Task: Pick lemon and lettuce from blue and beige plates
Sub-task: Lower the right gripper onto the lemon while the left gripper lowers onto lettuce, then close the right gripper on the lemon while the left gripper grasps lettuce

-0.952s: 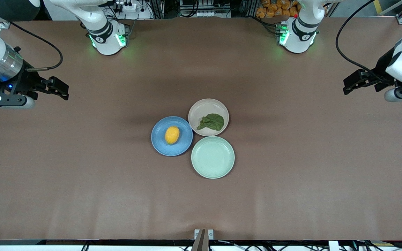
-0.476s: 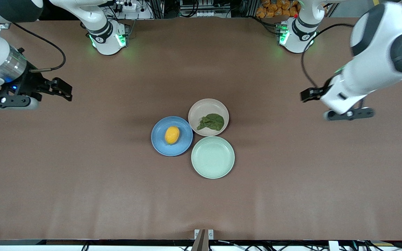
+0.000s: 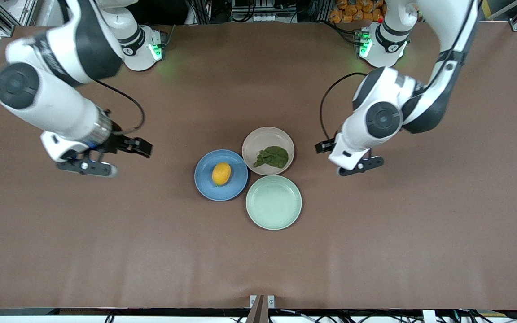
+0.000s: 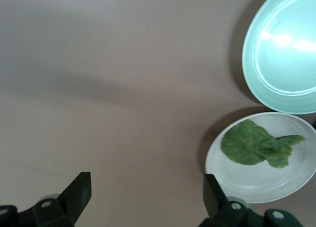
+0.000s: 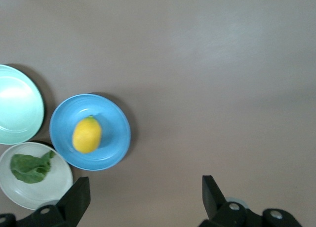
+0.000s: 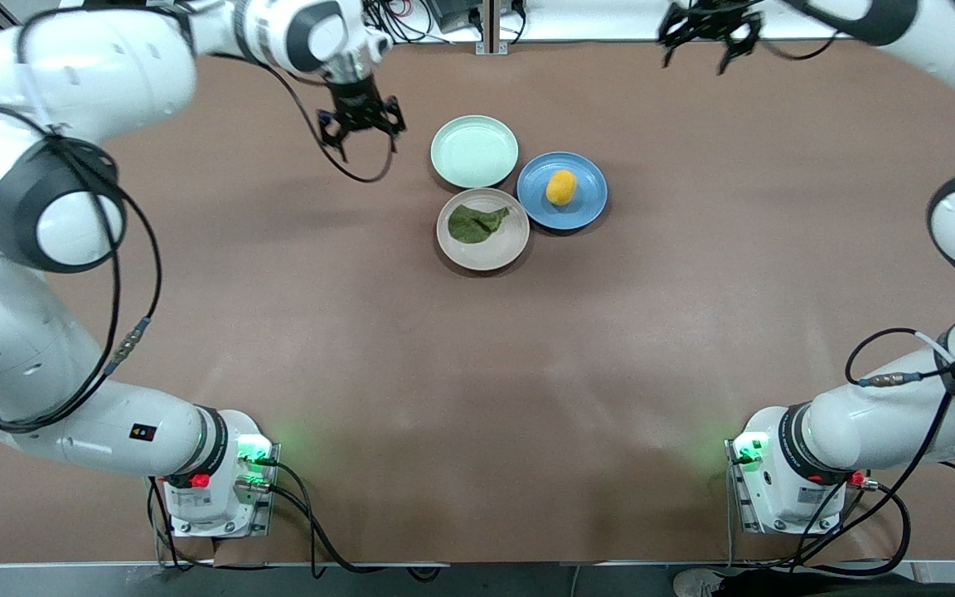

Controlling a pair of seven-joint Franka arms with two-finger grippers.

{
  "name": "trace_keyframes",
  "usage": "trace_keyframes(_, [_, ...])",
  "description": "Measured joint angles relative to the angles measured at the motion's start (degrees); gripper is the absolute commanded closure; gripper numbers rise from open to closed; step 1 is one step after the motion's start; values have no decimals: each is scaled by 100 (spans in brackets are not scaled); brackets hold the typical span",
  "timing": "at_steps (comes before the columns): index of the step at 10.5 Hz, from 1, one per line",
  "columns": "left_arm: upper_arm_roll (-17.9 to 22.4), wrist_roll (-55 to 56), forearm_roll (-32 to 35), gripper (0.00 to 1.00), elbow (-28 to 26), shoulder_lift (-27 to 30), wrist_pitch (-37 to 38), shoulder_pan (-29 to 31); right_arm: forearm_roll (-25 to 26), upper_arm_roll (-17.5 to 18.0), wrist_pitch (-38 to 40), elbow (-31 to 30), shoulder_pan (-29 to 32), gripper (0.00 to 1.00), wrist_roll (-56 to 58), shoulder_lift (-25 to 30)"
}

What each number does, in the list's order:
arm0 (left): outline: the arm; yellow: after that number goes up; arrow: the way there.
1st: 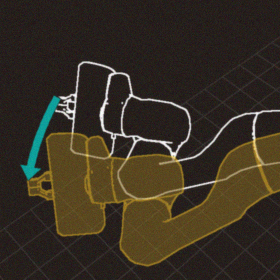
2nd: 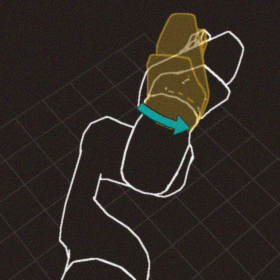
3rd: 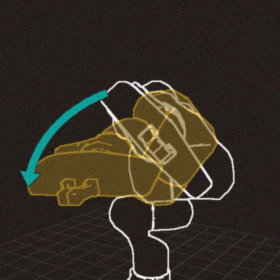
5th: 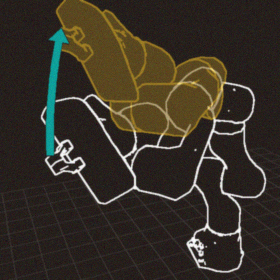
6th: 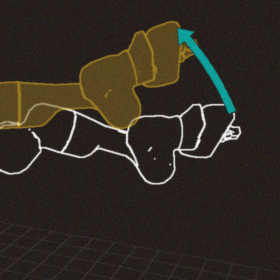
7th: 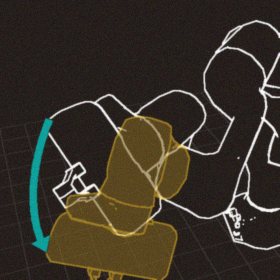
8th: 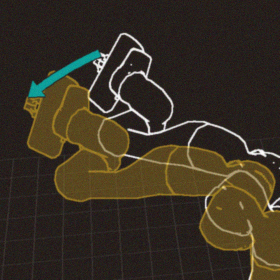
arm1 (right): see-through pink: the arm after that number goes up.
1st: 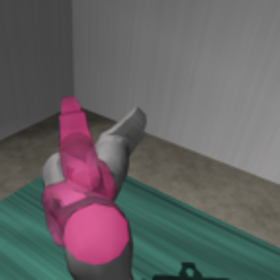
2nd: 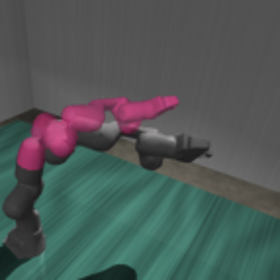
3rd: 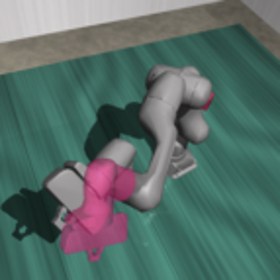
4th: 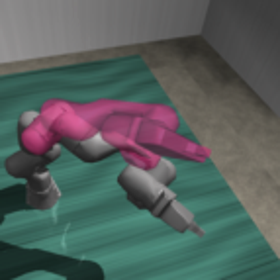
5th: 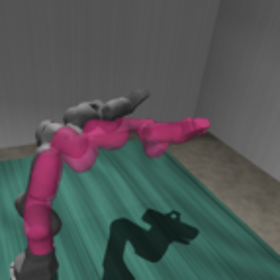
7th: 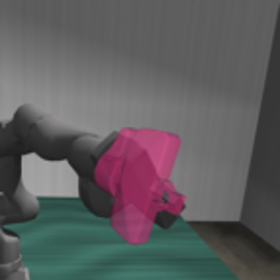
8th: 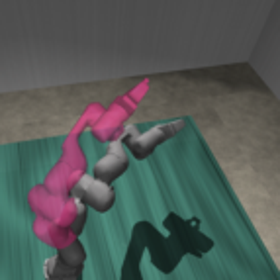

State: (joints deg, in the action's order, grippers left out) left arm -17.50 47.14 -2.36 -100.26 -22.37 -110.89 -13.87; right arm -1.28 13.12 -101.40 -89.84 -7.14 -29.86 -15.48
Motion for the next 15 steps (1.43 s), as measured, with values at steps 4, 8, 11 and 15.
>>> trace_keyframes(4, [-7, 1754, -2, 15, -6, -827, -1354, -914, 2, 563, -938, -6, -352, 0, -1277, -1063])
trace_keyframes(8, [-5, 2490, -2, 14, 51, -1311, -2141, -1112, 3, 677, -1887, 3, -574, 0, -1786, -2140])
trace_keyframes(11, [2, 2571, -347, 14, 271, -1635, -2436, -1121, 1, 685, -2225, 8, -642, 0, -1822, -2510])
trace_keyframes(15, [4, 2587, -441, 18, 313, -1793, -2532, -1146, 2, 687, -2243, 8, -644, 0, -1828, -2781])
